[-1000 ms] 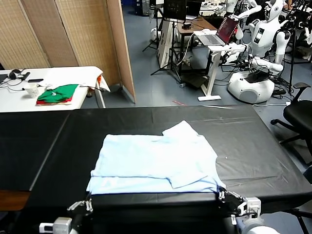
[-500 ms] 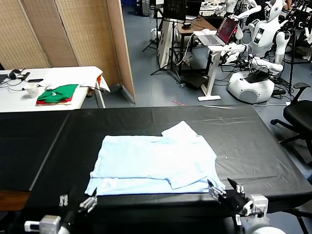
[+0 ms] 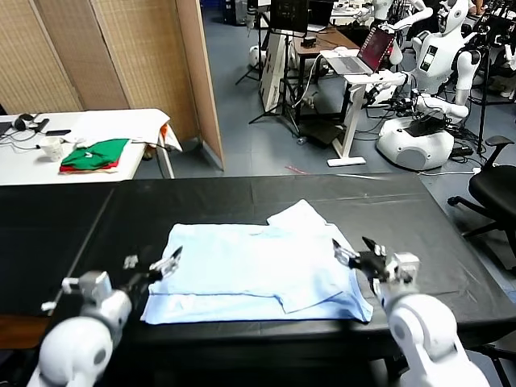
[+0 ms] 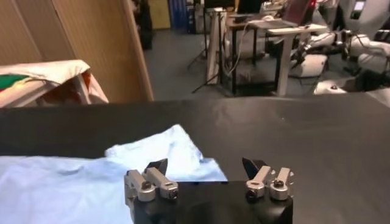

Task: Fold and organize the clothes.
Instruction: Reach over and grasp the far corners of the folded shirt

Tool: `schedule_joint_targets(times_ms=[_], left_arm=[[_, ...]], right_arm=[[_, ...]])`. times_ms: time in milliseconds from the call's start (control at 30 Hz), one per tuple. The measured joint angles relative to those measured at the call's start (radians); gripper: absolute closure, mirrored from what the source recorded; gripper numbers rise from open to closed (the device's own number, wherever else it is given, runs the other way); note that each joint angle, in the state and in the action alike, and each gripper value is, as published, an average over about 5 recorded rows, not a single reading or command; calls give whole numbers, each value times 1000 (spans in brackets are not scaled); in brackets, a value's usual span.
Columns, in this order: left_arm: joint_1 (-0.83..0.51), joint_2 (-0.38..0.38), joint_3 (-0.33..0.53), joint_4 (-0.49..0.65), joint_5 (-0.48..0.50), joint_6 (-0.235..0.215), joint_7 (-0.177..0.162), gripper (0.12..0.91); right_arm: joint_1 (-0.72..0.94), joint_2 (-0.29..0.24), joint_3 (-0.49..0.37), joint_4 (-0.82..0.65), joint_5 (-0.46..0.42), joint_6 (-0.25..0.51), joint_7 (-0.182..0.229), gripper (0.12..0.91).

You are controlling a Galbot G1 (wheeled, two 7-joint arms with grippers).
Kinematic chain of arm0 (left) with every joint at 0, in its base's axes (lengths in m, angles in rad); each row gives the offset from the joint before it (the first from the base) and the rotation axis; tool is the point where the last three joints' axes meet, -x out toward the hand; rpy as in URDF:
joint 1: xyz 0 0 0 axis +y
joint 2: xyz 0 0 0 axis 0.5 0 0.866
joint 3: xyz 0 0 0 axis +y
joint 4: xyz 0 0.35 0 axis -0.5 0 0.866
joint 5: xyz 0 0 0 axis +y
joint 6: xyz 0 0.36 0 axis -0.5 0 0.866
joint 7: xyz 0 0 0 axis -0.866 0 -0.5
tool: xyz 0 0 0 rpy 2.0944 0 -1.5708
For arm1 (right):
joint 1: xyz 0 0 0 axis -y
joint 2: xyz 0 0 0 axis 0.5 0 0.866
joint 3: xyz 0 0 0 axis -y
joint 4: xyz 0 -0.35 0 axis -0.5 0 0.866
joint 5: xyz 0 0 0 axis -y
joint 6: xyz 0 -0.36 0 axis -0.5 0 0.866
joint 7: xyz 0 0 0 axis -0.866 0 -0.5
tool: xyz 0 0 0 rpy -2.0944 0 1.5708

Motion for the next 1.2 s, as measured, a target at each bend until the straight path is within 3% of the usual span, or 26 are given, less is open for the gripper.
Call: schedule_joint_targets(times_ms=[300, 700, 800, 900, 1033, 1200], left_arm=[[-205, 24, 113, 225, -26, 40, -6, 123], [-321, 3, 197, 374, -30, 74, -1, 123], [-332, 3, 205, 397, -30, 78, 4, 128], [-340, 3, 212, 411, -30, 78, 7, 185], [-348, 2, 219, 422, -27, 74, 9, 311], [-355, -2, 220, 437, -23, 65, 11, 470]], right_arm=[[152, 41, -105, -190, -42, 2, -30, 118], [217, 66, -149, -302, -63, 2, -57, 129], [219, 68, -153, -309, -63, 1, -61, 209], [219, 70, -155, -312, -63, 2, -64, 371], [217, 70, -157, -315, -63, 2, -67, 606], [215, 70, -157, -315, -63, 4, -72, 750]])
